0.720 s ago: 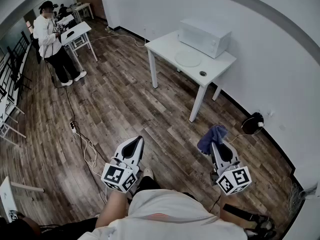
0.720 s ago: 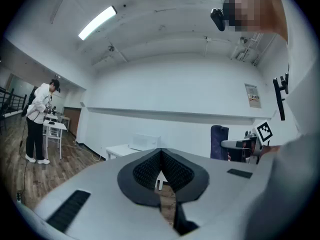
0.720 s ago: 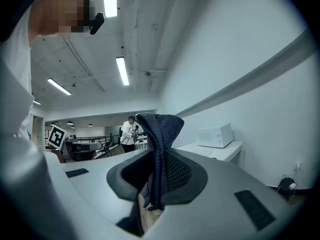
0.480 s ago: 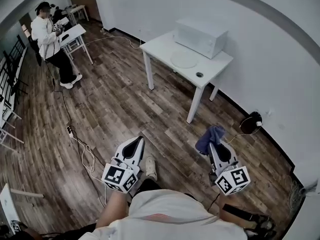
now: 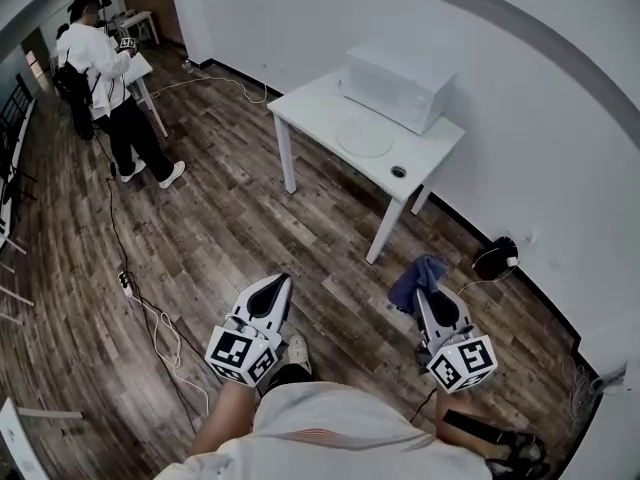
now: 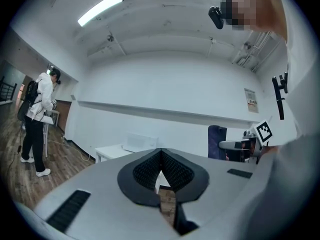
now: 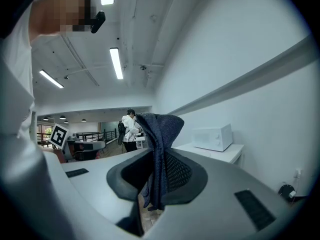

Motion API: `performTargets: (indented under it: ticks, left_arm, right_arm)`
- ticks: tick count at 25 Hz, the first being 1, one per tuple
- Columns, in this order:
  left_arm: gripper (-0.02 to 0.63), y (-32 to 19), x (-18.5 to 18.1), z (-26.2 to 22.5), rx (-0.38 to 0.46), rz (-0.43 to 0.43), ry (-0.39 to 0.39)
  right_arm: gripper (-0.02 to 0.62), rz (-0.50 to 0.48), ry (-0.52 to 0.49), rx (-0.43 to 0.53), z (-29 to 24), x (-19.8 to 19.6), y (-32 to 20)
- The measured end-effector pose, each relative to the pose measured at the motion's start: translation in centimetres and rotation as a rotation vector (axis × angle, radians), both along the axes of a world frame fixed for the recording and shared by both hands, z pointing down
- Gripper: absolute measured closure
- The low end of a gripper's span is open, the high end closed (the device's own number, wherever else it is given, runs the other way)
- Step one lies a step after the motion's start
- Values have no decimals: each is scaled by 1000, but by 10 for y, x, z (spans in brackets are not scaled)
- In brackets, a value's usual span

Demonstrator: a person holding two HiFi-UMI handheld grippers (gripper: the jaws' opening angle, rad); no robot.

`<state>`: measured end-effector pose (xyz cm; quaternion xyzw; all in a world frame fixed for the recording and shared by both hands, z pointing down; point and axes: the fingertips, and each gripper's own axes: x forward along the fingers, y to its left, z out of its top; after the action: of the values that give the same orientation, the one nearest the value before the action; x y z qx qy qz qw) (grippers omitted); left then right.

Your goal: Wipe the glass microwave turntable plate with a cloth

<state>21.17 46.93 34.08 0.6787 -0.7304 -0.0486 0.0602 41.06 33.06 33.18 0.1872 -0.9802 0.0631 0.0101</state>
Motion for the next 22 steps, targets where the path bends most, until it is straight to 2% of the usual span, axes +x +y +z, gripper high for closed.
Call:
performTargets:
  ticks: [6,12,16,22]
  left_arm:
    - [595,-27,-75,-3,1,4,-7]
    - [595,-25,-143,-5,-4,-5,3]
    - [595,-29,-169,-2,-2,12,17]
    - [595,-45,-193,2,-1,31,36]
  right_arm:
    - [534,23,-3,6,-6,-73,-31]
    - [534,10,6,13,-13,-146,-36]
    - [534,4,12,0,-11,-178,-32]
    - [534,10,33,-9,-7,-205,-45]
